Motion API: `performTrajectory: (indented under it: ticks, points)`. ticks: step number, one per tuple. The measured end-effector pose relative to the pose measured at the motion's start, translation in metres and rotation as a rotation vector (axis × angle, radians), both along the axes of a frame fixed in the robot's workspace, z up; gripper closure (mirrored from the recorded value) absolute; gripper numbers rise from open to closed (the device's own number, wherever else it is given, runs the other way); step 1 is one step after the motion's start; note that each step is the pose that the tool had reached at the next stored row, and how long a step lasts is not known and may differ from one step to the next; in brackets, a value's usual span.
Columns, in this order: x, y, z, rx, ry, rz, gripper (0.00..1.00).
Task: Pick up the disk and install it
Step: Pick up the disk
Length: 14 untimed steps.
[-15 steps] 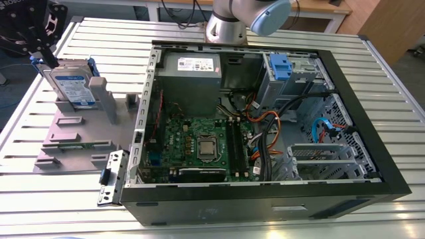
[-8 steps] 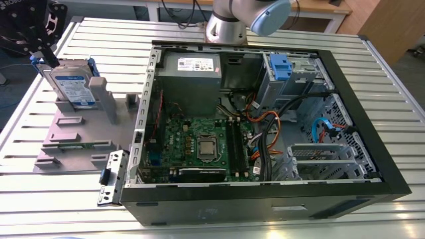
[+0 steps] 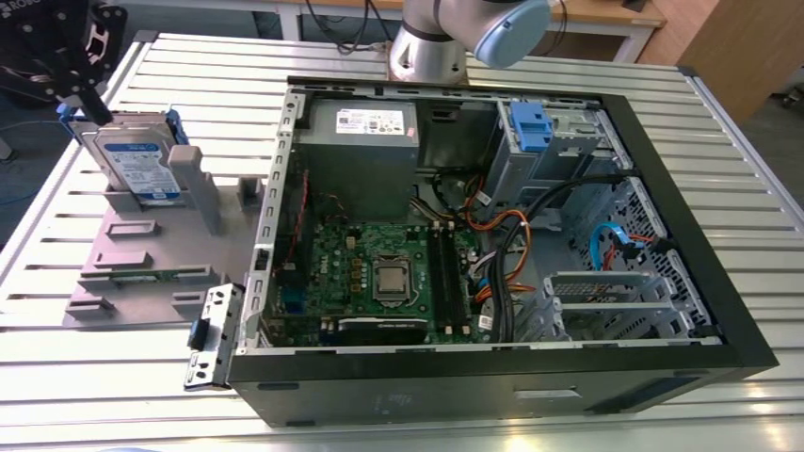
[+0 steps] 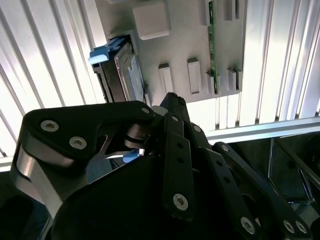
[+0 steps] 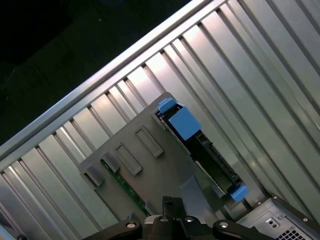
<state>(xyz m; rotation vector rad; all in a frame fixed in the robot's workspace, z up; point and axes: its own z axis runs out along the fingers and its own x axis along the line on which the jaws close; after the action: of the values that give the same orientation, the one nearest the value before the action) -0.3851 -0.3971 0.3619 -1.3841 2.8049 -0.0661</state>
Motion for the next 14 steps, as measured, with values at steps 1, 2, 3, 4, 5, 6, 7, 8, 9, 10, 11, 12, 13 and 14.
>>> performTrajectory:
  ticks: [1,2,3,4,5,6,7,8,9,10,11,12,13,14]
  points:
    - [0.0000,0.0000,0.0001,0.0000,0.0066,0.000,0.89]
    - [0.0000,0.0000,0.0000,0.0002,0.0137,0.000,0.89]
    - [0.0000,0.0000,-0.0001,0.0008,0.0193,0.001,0.89]
    - [0.0000,0.0000,-0.0002,0.0024,0.0236,0.001,0.89]
    - [-0.0001,-0.0001,-0.0001,0.0053,0.0264,0.002,0.89]
    - [0.0000,-0.0001,0.0001,0.0104,0.0280,0.002,0.89]
    - [0.0000,-0.0001,-0.0001,0.0158,0.0286,0.003,0.89]
    - [0.0000,-0.0001,-0.0001,0.0212,0.0294,0.004,0.89]
    - [0.0000,-0.0002,0.0000,0.0258,0.0303,0.005,0.89]
    - [0.0000,-0.0001,0.0000,0.0295,0.0314,0.005,0.89]
    - [0.0000,-0.0001,0.0000,0.0318,0.0326,0.005,0.89]
    - [0.0001,-0.0001,-0.0001,0.0334,0.0348,0.006,0.89]
    - [0.0000,-0.0002,-0.0002,0.0344,0.0380,0.006,0.89]
    - [-0.0001,-0.0002,-0.0002,0.0352,0.0409,0.007,0.89]
